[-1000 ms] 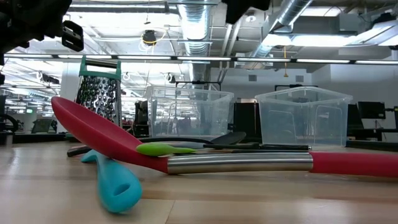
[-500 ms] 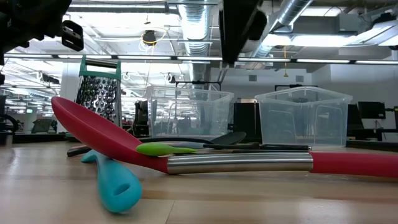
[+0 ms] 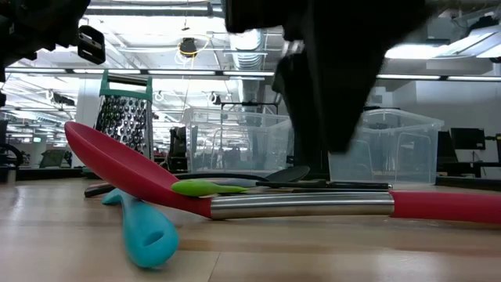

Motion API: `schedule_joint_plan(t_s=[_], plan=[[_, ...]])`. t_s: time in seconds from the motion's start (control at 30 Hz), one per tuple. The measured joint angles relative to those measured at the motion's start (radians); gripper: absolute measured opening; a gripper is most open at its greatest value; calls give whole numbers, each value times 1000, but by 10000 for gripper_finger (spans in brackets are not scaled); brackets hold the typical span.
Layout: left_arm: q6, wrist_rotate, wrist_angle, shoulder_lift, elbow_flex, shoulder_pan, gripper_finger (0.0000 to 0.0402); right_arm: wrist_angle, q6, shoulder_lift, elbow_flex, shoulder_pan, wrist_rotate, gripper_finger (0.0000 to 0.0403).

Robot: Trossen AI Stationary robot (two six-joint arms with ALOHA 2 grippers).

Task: Pick & Place Kitchen Items
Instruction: Put the bottom red serving spoon into the top left transparent bin

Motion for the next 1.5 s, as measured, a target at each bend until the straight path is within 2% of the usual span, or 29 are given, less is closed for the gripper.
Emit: schedule_joint_plan(t_s=[0.1, 0.33, 0.5, 0.6, 0.8, 0.87, 1.2, 1.5], plan=[[0, 0, 1, 0, 0, 0, 8, 33, 2, -15, -62, 3, 3, 230], [0, 0, 3, 0, 0, 0, 8, 261, 57, -37, -235, 6, -36, 230], [0, 0, 10, 0, 0, 0, 8, 286, 50, -47, -275, 7, -30, 221], [0, 0, 10, 0, 0, 0, 8, 282, 33, -47, -282, 7, -16, 188], [0, 0, 11, 0, 0, 0, 8, 272, -7, -46, -283, 5, -13, 83], [0, 0, 11, 0, 0, 0, 8, 275, -11, -45, -283, 3, -20, 61], [0, 0, 13, 0, 0, 0, 8, 251, -26, -67, -289, 0, 7, 61], [0, 0, 16, 0, 0, 0, 8, 268, -29, -196, -291, -63, 70, 61]])
